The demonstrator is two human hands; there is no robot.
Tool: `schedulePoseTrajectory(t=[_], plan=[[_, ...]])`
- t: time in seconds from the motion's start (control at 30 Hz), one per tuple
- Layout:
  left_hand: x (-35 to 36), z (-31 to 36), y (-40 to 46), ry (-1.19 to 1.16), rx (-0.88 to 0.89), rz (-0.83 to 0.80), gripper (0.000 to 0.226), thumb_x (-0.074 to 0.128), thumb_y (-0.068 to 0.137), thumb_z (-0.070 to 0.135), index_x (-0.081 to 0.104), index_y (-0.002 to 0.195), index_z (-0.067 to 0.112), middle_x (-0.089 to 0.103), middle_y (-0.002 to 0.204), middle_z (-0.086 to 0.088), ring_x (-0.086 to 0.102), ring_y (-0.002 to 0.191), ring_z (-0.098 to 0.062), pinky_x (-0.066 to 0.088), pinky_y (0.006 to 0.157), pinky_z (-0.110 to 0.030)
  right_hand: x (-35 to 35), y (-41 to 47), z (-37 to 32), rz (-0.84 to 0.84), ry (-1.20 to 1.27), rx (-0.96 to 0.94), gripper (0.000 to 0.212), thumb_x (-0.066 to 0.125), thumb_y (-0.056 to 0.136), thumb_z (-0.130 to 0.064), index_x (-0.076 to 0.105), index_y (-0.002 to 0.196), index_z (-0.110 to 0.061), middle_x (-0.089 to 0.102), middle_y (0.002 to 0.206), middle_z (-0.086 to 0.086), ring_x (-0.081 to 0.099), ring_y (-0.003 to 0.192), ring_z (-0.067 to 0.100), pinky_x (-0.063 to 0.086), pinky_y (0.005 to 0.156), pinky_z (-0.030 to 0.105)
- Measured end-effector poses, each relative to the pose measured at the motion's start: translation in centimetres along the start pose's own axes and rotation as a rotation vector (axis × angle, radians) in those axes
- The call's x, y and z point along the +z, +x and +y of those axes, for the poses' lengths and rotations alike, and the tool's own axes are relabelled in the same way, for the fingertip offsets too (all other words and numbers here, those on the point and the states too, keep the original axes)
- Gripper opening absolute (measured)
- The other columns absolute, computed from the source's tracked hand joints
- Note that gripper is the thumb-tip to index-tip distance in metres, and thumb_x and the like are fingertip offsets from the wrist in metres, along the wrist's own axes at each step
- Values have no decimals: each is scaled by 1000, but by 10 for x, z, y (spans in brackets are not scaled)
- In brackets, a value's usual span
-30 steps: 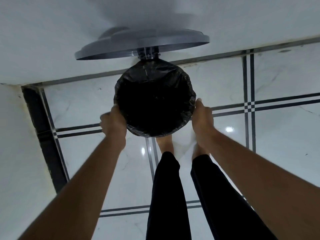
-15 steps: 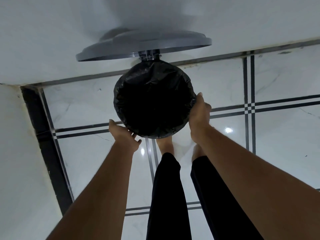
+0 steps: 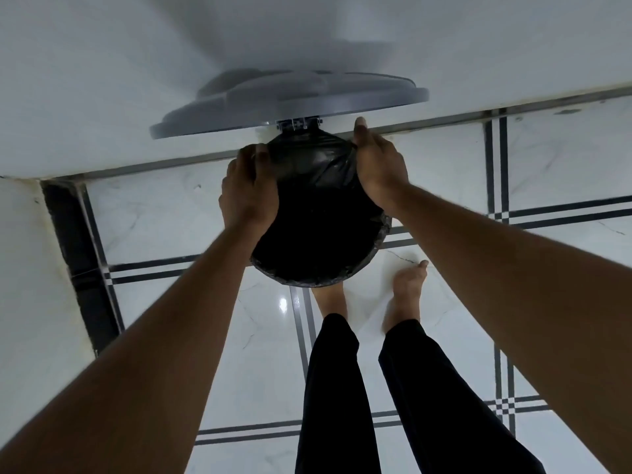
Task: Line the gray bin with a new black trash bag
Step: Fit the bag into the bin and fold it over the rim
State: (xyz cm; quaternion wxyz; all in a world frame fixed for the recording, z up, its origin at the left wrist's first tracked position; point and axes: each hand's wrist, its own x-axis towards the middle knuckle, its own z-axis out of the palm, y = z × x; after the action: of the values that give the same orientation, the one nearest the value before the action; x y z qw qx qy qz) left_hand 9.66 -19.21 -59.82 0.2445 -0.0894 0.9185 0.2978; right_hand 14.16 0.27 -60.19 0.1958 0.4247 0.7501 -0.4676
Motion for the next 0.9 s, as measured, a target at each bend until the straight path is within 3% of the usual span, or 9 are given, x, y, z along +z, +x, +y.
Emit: schedulePoseTrajectory(t=[0.1, 0.17, 0.33, 0.43, 0.5, 0.6, 0.7, 0.77, 0.9], plan=[[-5, 8, 20, 32, -200, -48, 66, 22, 108, 62, 65, 138, 23, 65, 143, -11, 57, 132, -33, 40, 106, -40, 2, 13, -2, -91, -130, 57, 76, 14, 111, -71, 62, 152, -29, 64, 154, 9, 55, 144, 34, 39, 120, 48], [-11, 9, 38, -25, -320, -92, 72, 24, 107, 63, 67, 138, 14, 64, 142, -16, 59, 131, -35, 43, 110, -41, 4, 18, 2, -66, -122, 49, 74, 17, 111, -71, 62, 152, -29, 63, 155, 10, 52, 146, 36, 39, 120, 50], [-12, 4, 64, -192, -269, -144, 43, 48, 92, 58, 78, 95, 27, 77, 114, -10, 70, 110, -34, 53, 104, -45, 9, 16, 0, -34, -97, 7, 65, 23, 112, -68, 58, 151, -29, 62, 155, 7, 47, 149, 37, 36, 119, 48], [-17, 12, 59, -169, -245, -306, 49, 49, 101, 55, 75, 126, 22, 72, 124, -4, 66, 112, -22, 46, 105, -34, 8, 19, 1, -161, -209, 61, 72, 6, 114, -62, 43, 167, -30, 50, 169, 9, 40, 158, 37, 21, 127, 50], [-19, 11, 63, -186, -236, -307, 46, 50, 106, 42, 68, 139, 16, 68, 133, -6, 63, 119, -22, 44, 109, -33, 4, 21, 7, -91, -176, 58, 69, 11, 114, -63, 43, 166, -31, 52, 166, 9, 41, 155, 37, 26, 121, 50], [-22, 4, 65, -162, -209, -256, 40, 49, 105, 31, 71, 130, 8, 69, 136, -15, 64, 127, -33, 51, 109, -40, -2, 11, 16, 62, -67, 63, 65, 27, 111, -69, 58, 150, -27, 63, 151, 10, 46, 148, 37, 35, 105, 46], [-21, 11, 48, -197, -284, -121, 28, 51, 99, 38, 73, 104, 21, 74, 118, -7, 66, 110, -30, 50, 98, -37, -3, 0, 18, -98, -176, 82, 69, 15, 113, -65, 47, 163, -30, 54, 162, 12, 41, 151, 43, 30, 116, 54], [-17, 13, 33, -113, -282, -68, 33, 45, 102, 37, 69, 114, 16, 70, 123, -10, 62, 112, -31, 45, 94, -37, -5, -1, 20, -130, -187, 120, 61, 17, 117, -54, 35, 170, -29, 45, 169, 14, 38, 154, 45, 26, 123, 54], [-14, 5, 27, -114, -321, -138, 52, 35, 103, 42, 70, 128, 13, 69, 133, -14, 62, 122, -36, 46, 100, -38, -7, -4, 21, 129, 21, 153, 63, 32, 112, -66, 58, 140, -16, 65, 142, 12, 57, 135, 35, 44, 106, 44]])
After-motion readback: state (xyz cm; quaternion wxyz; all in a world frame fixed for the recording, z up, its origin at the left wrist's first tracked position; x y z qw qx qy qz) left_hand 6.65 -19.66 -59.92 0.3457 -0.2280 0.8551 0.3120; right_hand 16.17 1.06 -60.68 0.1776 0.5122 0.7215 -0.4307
